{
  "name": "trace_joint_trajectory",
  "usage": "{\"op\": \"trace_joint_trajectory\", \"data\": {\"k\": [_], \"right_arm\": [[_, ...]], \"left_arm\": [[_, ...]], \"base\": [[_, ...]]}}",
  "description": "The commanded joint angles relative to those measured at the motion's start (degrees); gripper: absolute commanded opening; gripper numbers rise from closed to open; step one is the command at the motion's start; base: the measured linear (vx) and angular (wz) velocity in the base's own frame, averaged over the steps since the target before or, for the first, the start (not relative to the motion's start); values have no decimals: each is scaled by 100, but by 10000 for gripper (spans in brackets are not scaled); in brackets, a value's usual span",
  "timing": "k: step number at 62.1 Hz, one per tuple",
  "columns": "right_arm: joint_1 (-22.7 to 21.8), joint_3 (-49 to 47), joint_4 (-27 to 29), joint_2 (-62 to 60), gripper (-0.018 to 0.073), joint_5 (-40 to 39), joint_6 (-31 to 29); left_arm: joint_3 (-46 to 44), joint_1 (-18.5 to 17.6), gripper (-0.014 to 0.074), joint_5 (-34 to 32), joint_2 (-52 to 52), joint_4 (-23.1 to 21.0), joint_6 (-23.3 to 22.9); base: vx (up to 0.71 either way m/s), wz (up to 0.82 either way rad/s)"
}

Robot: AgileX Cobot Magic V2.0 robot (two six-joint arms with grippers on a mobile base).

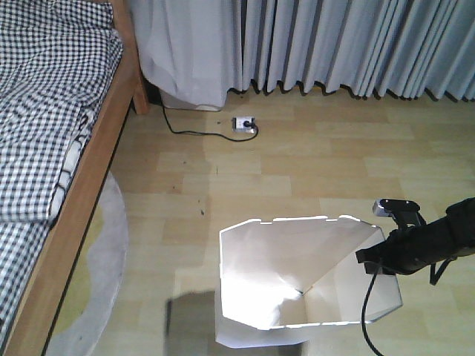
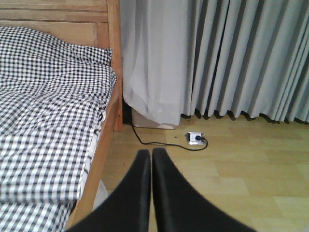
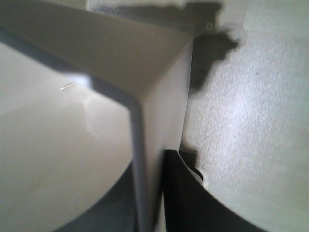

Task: Move trash bin to bedside with robot
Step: 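Drive toward the bed's head beside the curtains, carrying the bin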

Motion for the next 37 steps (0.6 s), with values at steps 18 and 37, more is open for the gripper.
{"op": "trace_joint_trajectory", "data": {"k": [18, 37], "right_arm": [[-14, -67, 205, -379, -6, 1024, 12], [-14, -67, 205, -379, -6, 1024, 12]], "left_arm": [[165, -19, -6, -422, -56, -58, -46], [165, -19, -6, -422, -56, -58, -46]], "base": [[38, 0], [37, -2]]}}
